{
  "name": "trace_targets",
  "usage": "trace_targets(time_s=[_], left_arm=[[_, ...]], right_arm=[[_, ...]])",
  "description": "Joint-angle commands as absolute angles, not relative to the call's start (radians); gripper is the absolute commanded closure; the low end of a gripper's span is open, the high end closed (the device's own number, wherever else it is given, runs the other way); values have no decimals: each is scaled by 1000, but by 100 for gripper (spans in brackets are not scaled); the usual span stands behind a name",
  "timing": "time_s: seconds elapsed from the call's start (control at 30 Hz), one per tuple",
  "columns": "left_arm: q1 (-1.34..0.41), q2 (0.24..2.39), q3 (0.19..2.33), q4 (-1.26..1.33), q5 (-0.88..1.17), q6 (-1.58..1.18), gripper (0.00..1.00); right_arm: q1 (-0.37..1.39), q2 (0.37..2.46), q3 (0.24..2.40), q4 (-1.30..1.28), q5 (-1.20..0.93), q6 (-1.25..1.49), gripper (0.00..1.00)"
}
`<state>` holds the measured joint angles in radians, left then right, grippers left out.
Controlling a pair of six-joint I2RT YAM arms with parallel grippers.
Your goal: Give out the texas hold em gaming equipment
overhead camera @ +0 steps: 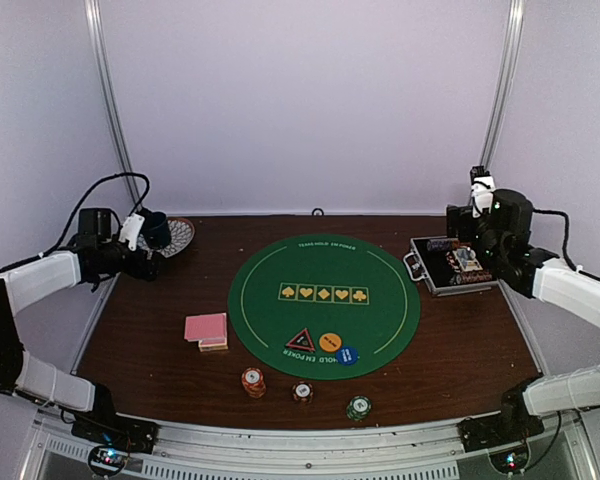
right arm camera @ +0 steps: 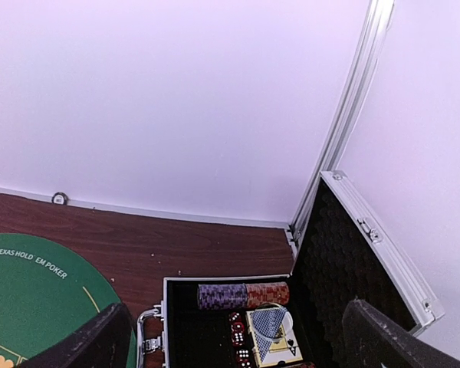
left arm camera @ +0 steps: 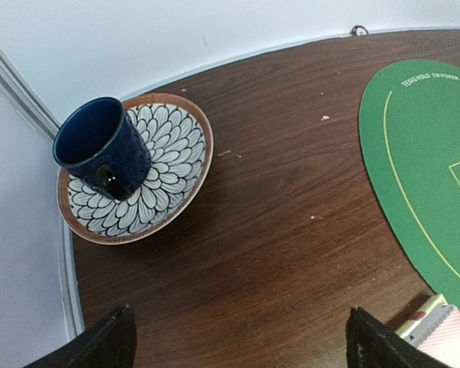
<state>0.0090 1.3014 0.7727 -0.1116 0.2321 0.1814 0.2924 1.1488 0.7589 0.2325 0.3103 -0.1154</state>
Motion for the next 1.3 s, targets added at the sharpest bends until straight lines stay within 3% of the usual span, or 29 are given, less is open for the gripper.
trace_targets(time_s=[0.0,0.3,0.47,0.63,1.0,1.27], left_arm=[[4,1298,913,-339,305,168,2],[3,1267,1073,-615,365,178,2],[3,1267,1134,-741,398,214,2],[3,1273,1181,-817,401,231,2],[4,1312,1268,-884,422,206,2],[3,1329,1254,-925,427,222,2]], right_arm=[[294,1103,826,91,273,-89,1],[293,1138,888,-138,290,248,1],[304,1170,925,-189,43,268,1],[444,1292,1089,-381,83,246,1],[821,1581,1302,-496,215,260,1],[945,1770,1411,-505,199,323,12]])
